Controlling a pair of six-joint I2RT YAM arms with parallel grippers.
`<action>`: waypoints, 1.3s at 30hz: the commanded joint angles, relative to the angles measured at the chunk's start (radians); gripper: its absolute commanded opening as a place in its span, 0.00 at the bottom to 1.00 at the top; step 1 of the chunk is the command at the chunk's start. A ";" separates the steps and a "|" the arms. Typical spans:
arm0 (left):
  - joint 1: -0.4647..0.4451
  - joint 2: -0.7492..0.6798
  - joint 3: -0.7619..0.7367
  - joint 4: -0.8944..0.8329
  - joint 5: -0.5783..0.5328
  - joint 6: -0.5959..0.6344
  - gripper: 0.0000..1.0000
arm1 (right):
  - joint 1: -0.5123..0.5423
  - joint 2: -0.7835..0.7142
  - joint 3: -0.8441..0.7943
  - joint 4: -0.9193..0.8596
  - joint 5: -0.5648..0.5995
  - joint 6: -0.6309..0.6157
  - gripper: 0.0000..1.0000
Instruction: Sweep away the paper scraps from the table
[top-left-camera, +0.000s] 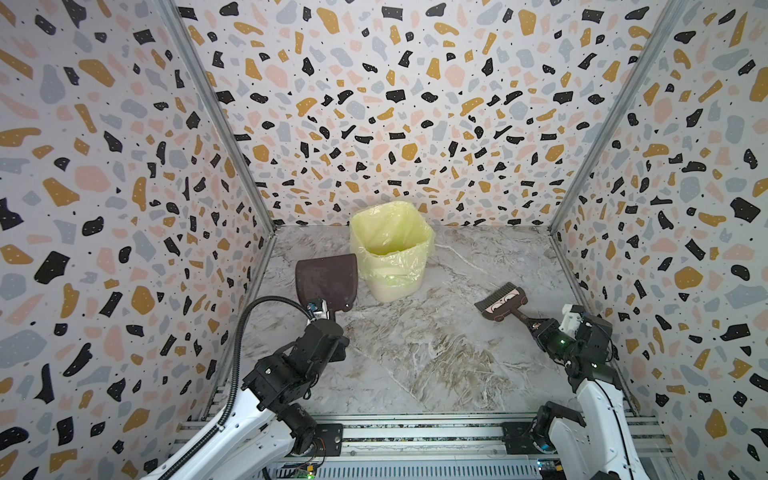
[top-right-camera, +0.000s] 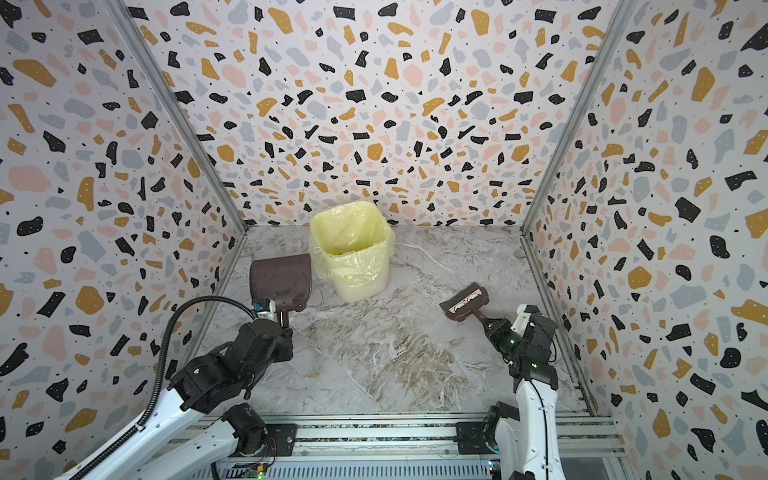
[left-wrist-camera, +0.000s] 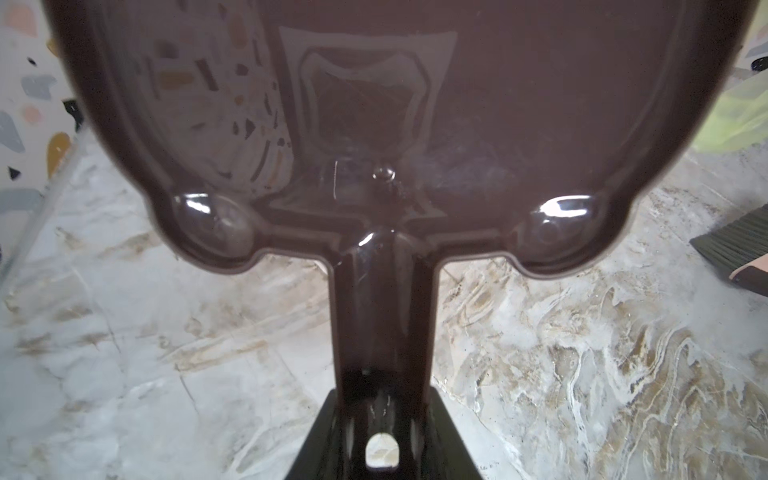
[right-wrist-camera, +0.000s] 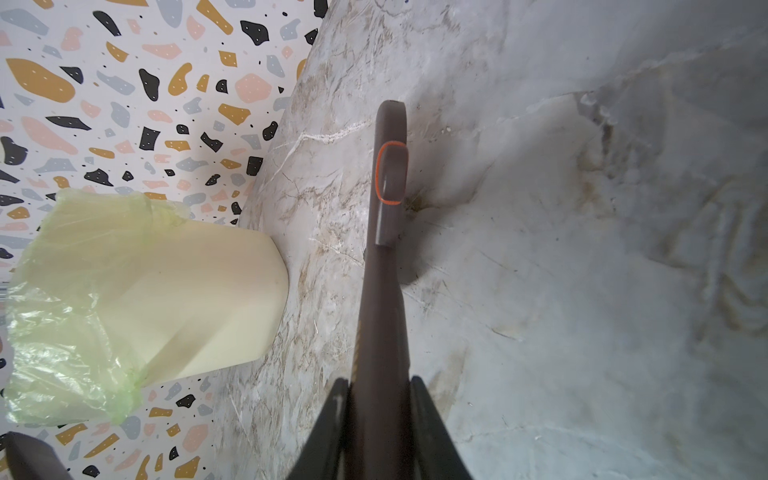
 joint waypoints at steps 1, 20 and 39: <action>0.016 -0.017 -0.045 0.112 0.032 -0.093 0.00 | -0.008 -0.020 -0.011 -0.040 0.017 0.016 0.06; 0.170 0.072 -0.297 0.410 0.218 -0.115 0.00 | -0.028 -0.042 0.003 -0.330 0.148 -0.023 0.67; 0.238 0.278 -0.291 0.502 0.286 -0.021 0.33 | 0.016 -0.025 0.278 -0.436 0.346 -0.199 0.95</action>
